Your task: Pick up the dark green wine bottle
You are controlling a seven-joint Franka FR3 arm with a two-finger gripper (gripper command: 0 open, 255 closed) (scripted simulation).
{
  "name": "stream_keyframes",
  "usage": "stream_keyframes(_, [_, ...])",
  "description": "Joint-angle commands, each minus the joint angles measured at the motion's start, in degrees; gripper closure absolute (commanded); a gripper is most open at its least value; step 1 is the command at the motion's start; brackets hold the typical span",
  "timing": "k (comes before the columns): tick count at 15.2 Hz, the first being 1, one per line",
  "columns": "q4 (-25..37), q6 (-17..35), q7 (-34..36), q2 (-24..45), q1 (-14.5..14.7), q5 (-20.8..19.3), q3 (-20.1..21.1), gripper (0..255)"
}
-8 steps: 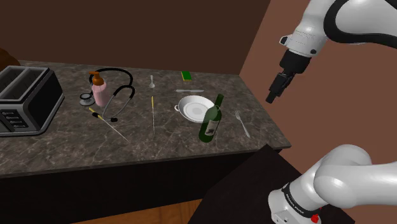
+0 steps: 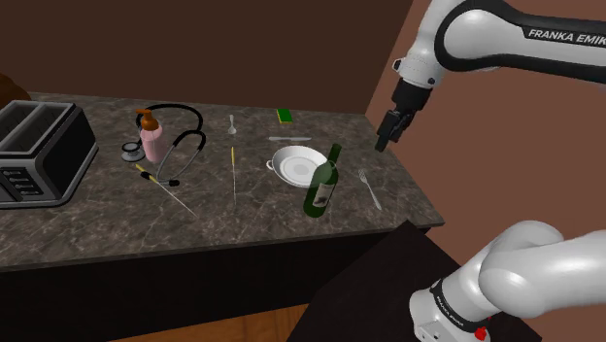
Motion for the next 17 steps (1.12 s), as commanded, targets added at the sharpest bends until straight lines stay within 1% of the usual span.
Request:
stream_keyframes(1, [1.1,2.8,-0.2,3.9,0.0,-0.2,0.3,0])
stream_keyframes(6, [6.4,8.5,-0.5,14.8,0.0,-1.1,0.9,0])
stream_keyframes(11, [13.6,12.4,-0.4,25.9,0.1,-2.3,1.3,0])
stream_keyframes(12, [14.0,12.6,-0.4,26.4,0.1,-2.4,1.3,0])
stream_keyframes(17, [11.3,16.4,-0.5,27.5,0.1,-2.3,1.3,0])
